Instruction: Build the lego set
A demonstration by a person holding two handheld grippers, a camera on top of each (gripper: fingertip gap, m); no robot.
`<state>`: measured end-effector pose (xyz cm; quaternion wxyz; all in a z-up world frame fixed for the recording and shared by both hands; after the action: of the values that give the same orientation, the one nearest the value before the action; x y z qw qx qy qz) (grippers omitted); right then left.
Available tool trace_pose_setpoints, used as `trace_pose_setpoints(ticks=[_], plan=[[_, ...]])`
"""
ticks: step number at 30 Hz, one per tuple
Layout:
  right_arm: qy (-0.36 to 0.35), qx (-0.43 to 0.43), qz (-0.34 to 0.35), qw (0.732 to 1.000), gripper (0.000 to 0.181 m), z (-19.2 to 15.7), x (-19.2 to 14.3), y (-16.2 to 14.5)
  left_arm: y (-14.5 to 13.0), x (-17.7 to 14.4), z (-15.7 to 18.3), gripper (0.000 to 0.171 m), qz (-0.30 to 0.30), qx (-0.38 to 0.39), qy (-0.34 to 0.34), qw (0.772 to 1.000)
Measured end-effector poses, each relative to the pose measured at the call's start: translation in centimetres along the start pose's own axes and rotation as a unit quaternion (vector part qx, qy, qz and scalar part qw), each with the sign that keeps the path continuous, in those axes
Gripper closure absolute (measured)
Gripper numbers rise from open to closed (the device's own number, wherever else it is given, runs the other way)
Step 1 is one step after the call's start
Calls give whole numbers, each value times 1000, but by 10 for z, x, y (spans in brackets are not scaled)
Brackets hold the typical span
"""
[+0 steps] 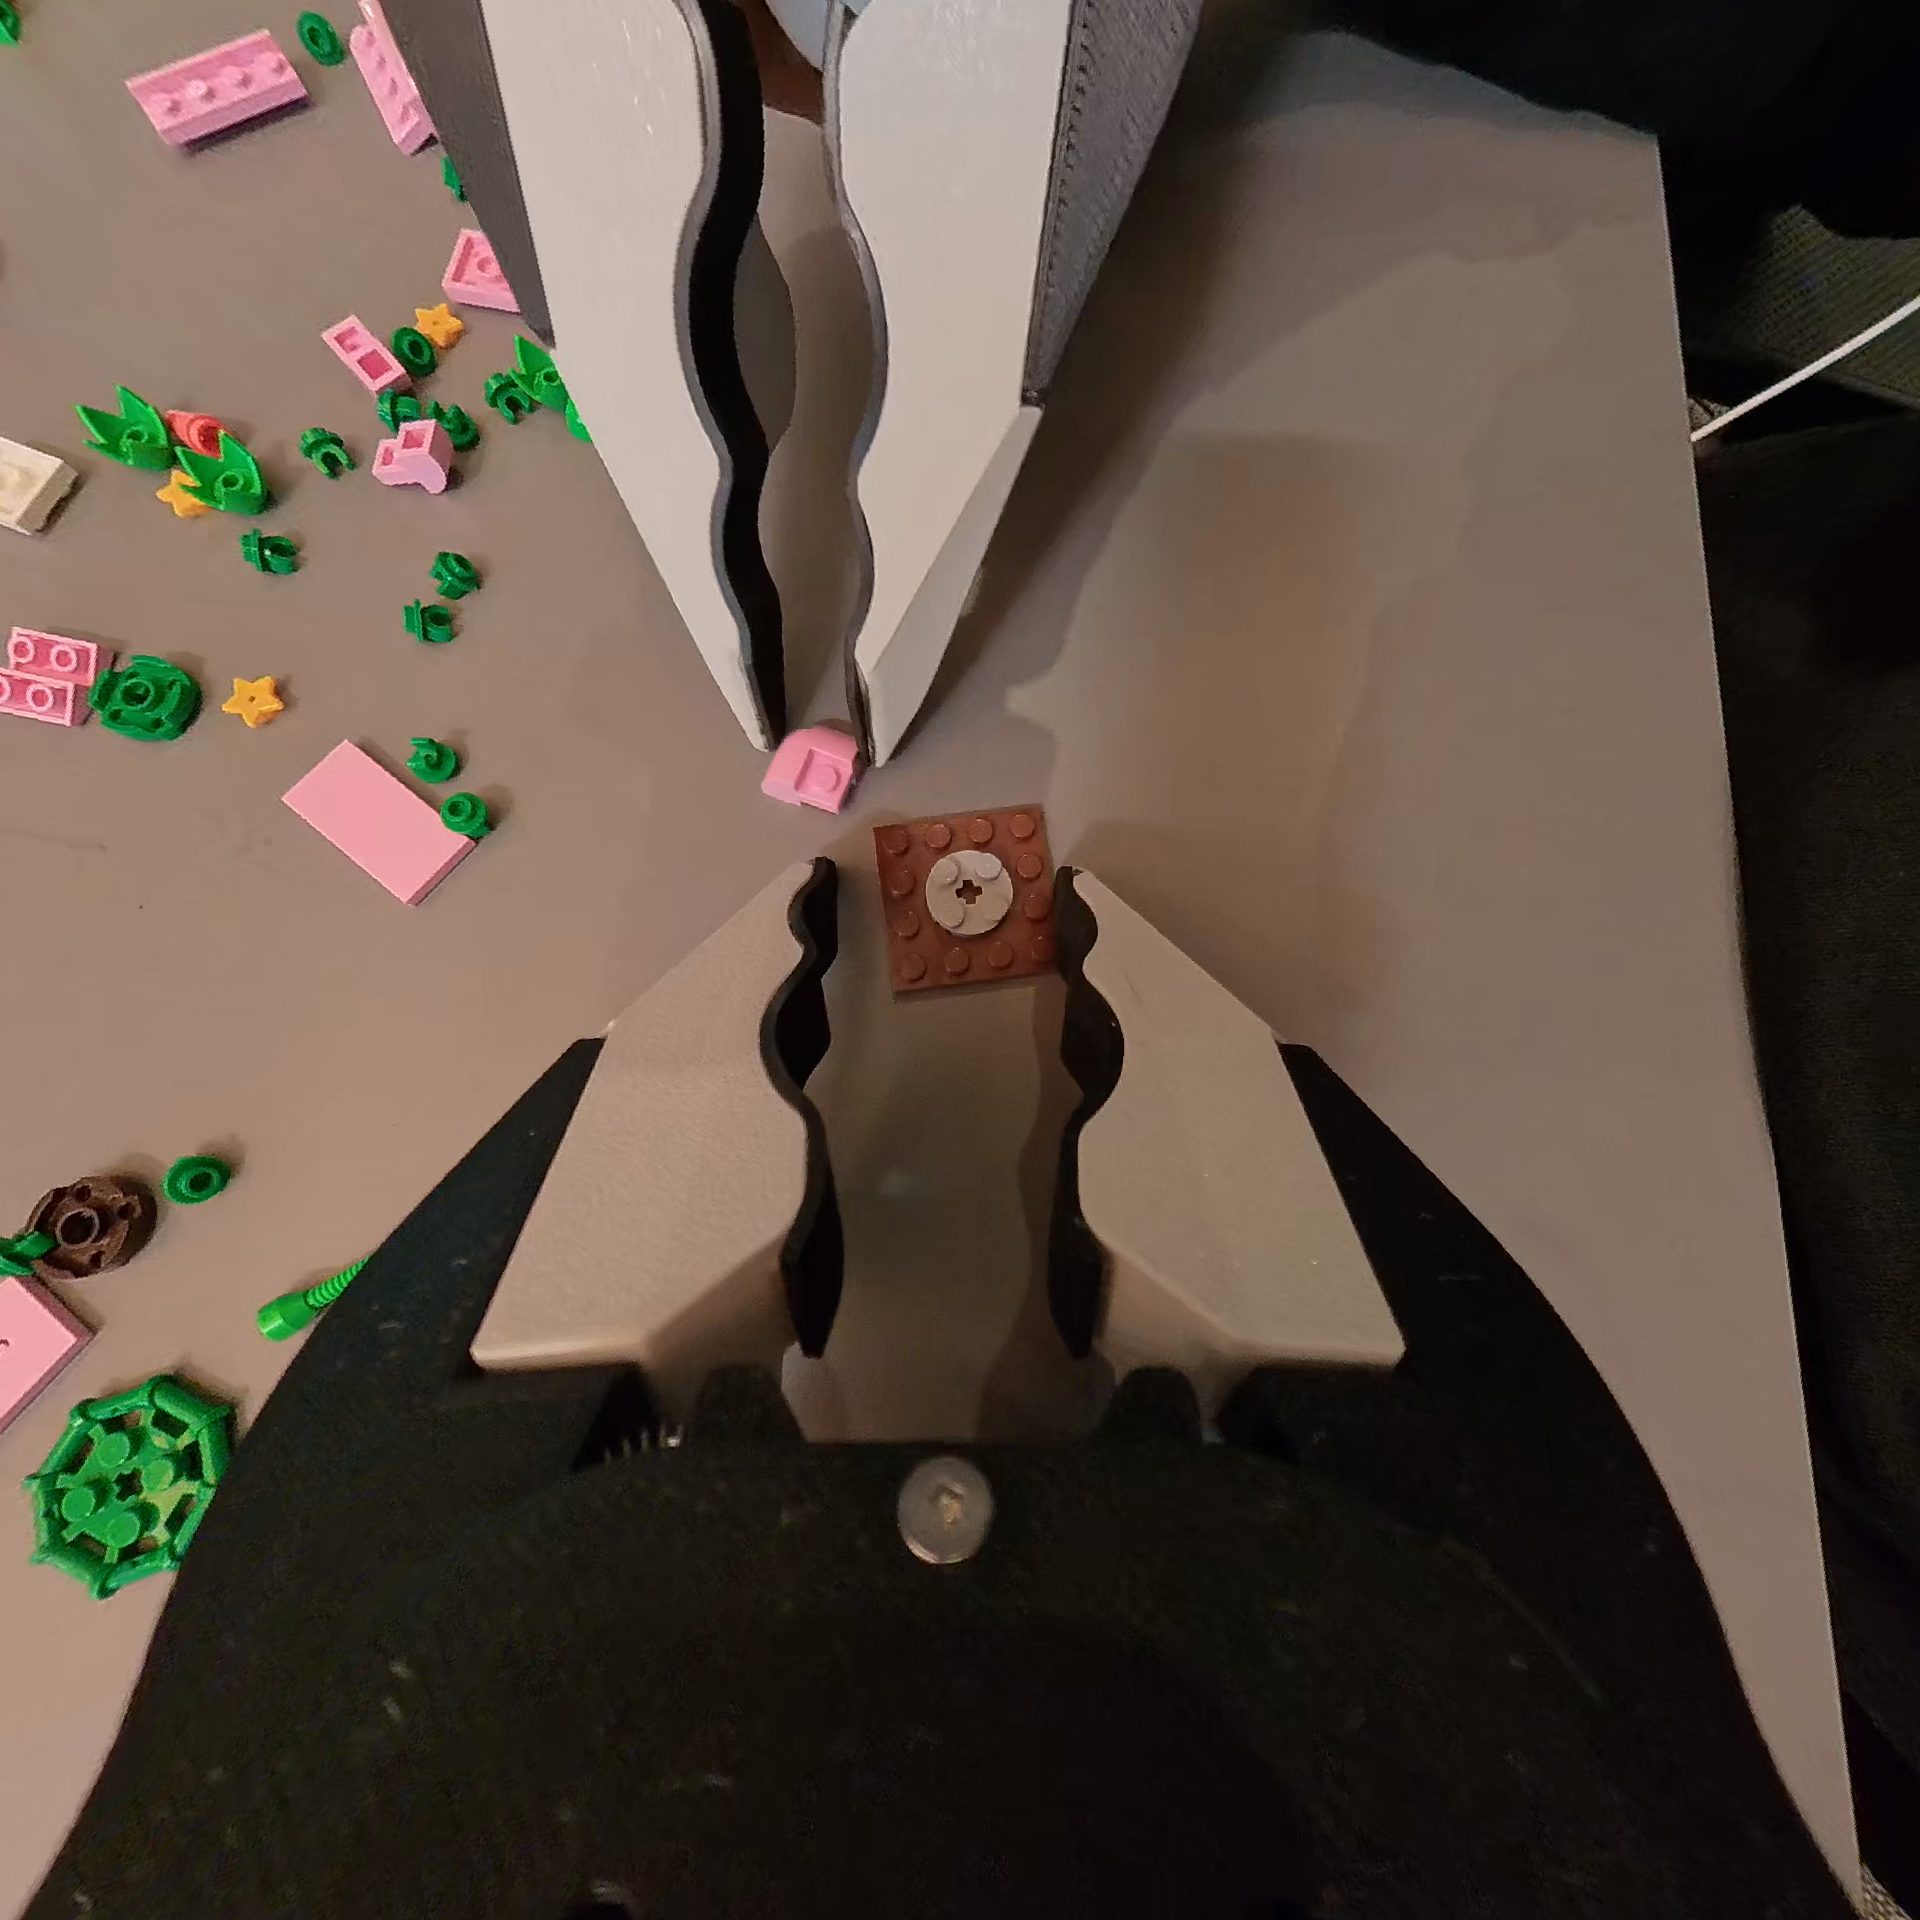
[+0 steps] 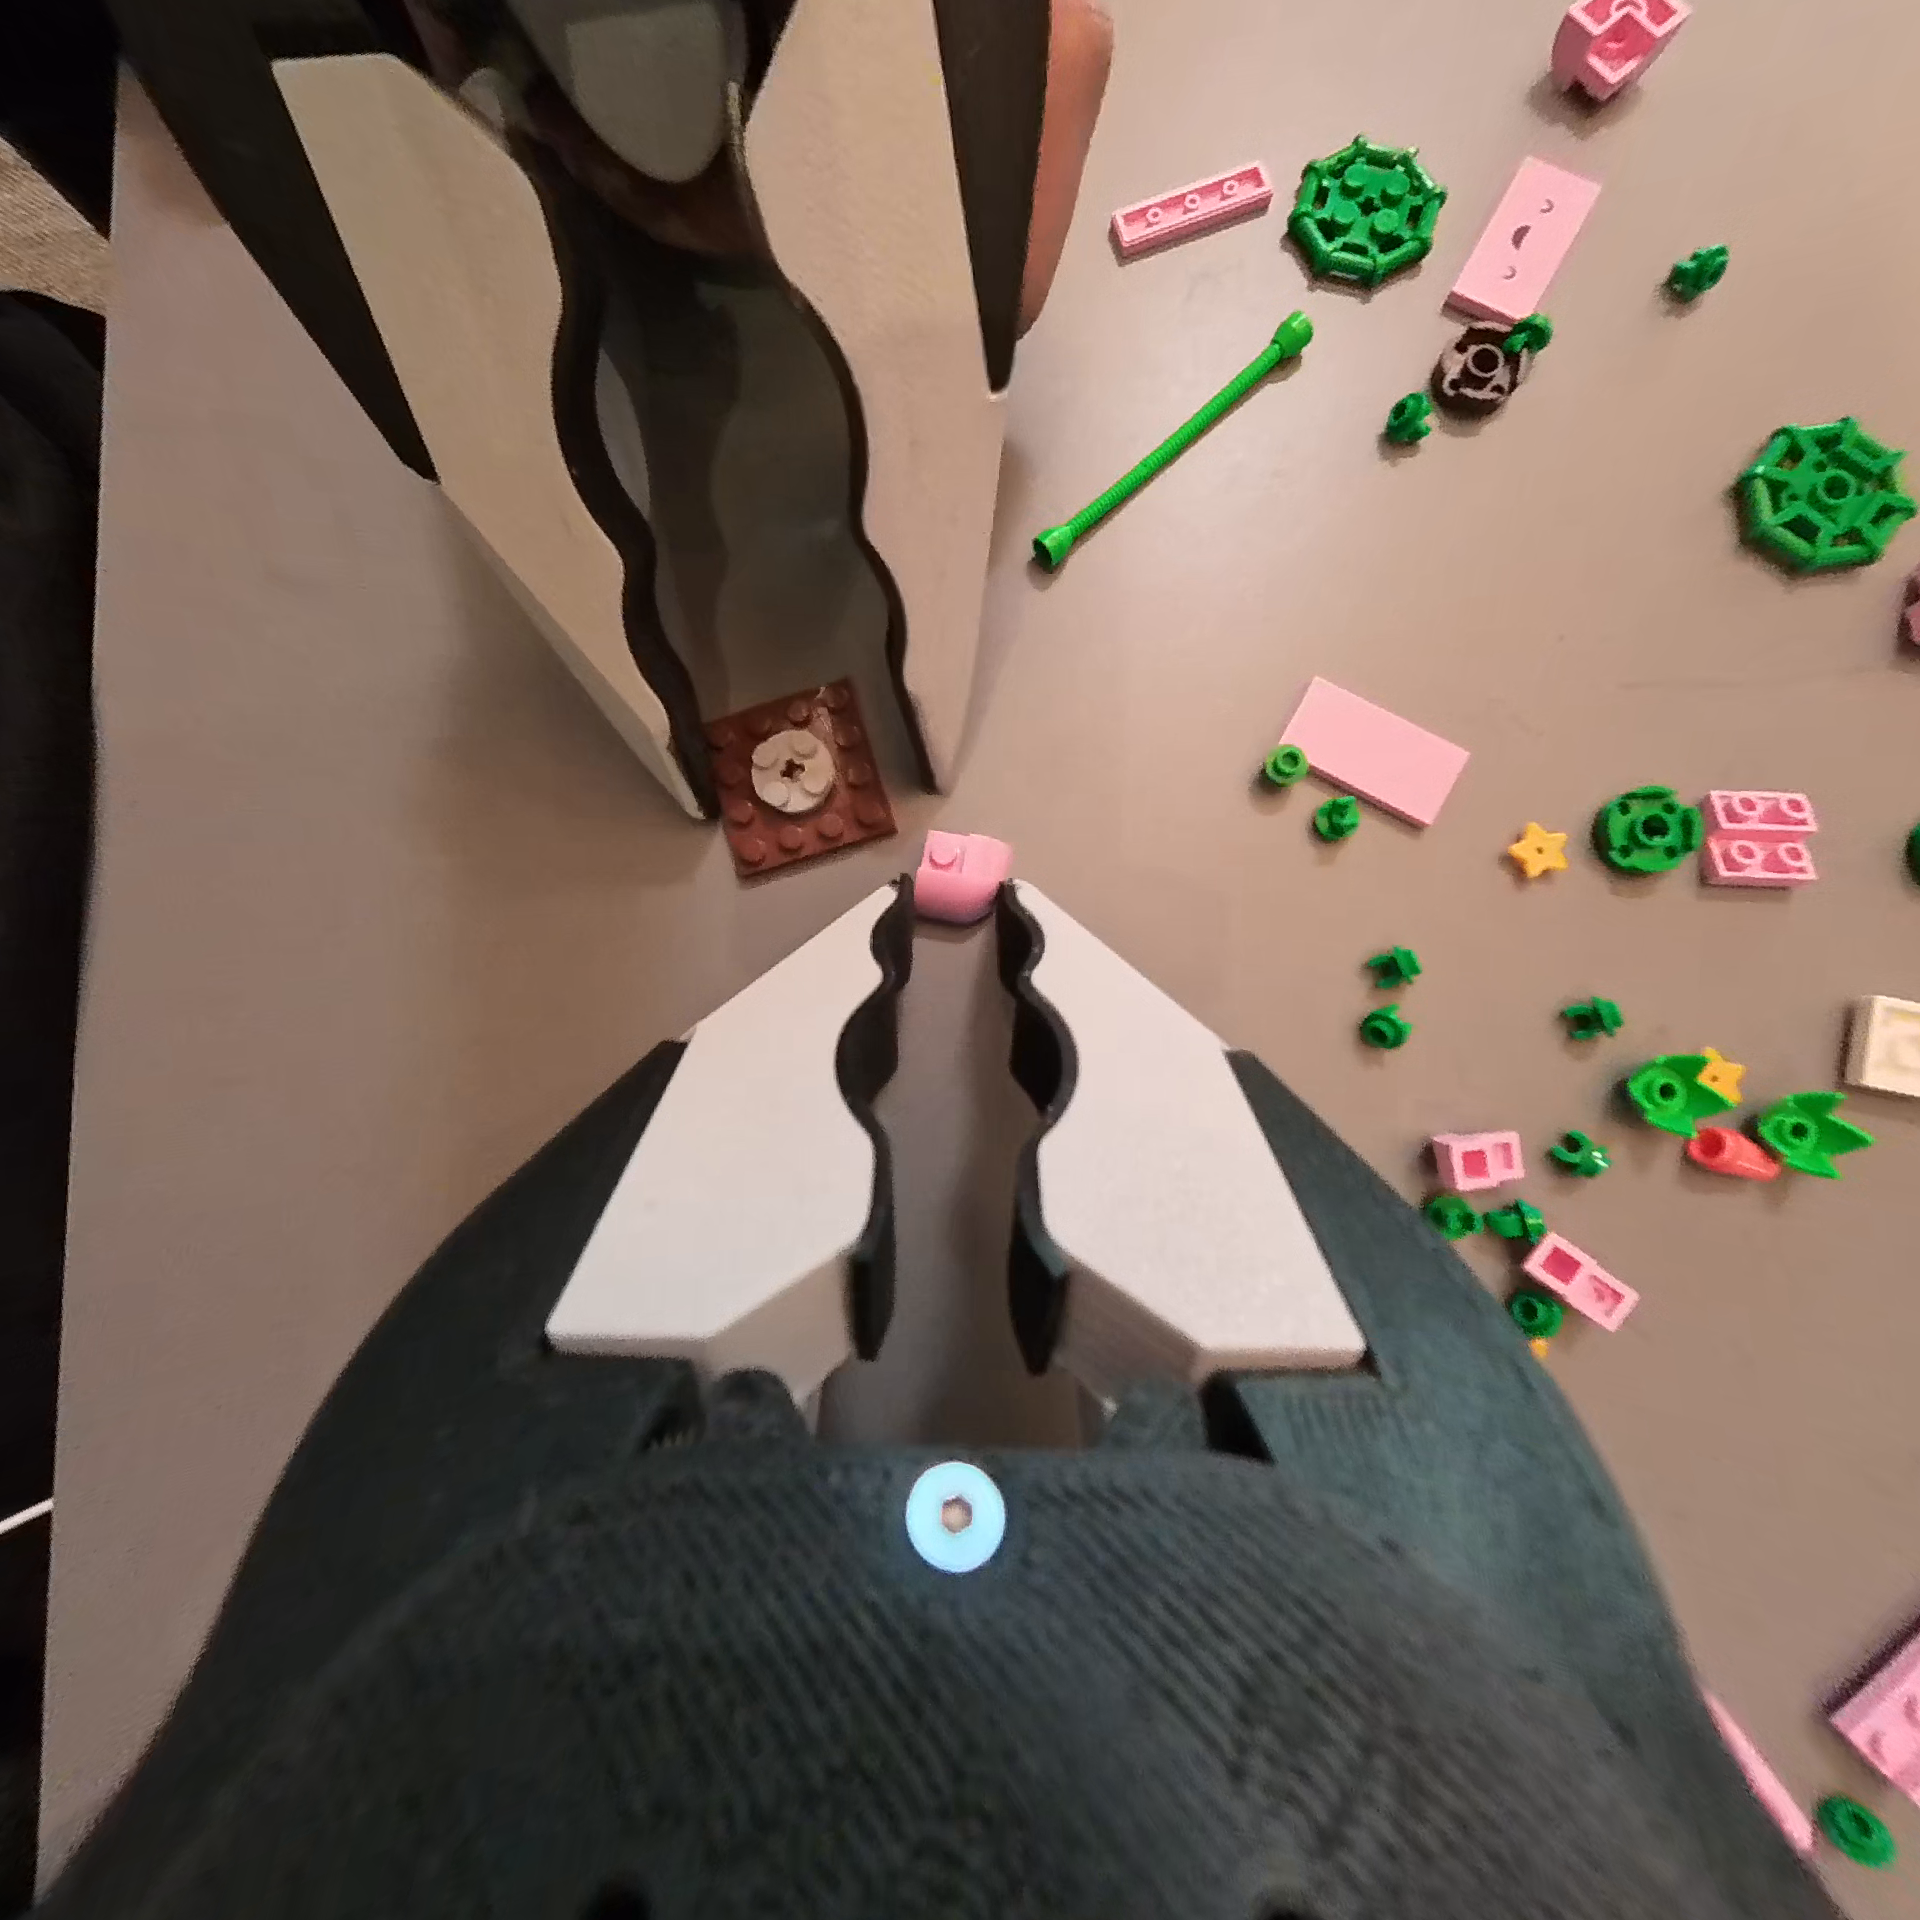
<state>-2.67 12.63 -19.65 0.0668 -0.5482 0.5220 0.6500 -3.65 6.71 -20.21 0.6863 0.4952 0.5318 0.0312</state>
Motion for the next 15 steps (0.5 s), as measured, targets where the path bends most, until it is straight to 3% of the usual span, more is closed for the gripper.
trace_pose_setpoints(ticks=[3,5,9,15], plan=[[-1,-14,3,1000,168,-1,0,1,0,0,0,132,0,0,0,1000],[4,-29,15,999,181,-4,-2,4,0,0,1,133,0,2,0,1000],[5,-59,32,998,181,-8,-5,7,-2,-2,0,140,-4,29,9,1000],[-18,-54,41,998,153,-2,-2,10,-3,-2,0,140,-3,24,2,1000]])
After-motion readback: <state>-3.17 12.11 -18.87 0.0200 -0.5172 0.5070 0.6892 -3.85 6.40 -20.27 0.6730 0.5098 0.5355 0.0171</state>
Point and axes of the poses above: each gripper's, where its closed fingertips meet, x out along the fingers, y out of its top, z = x × y across the jaws, the point moved 3 cm from there along -x, back along the fingers, and after that the axes turned 8 degrees about x, right-handed, at the moved point
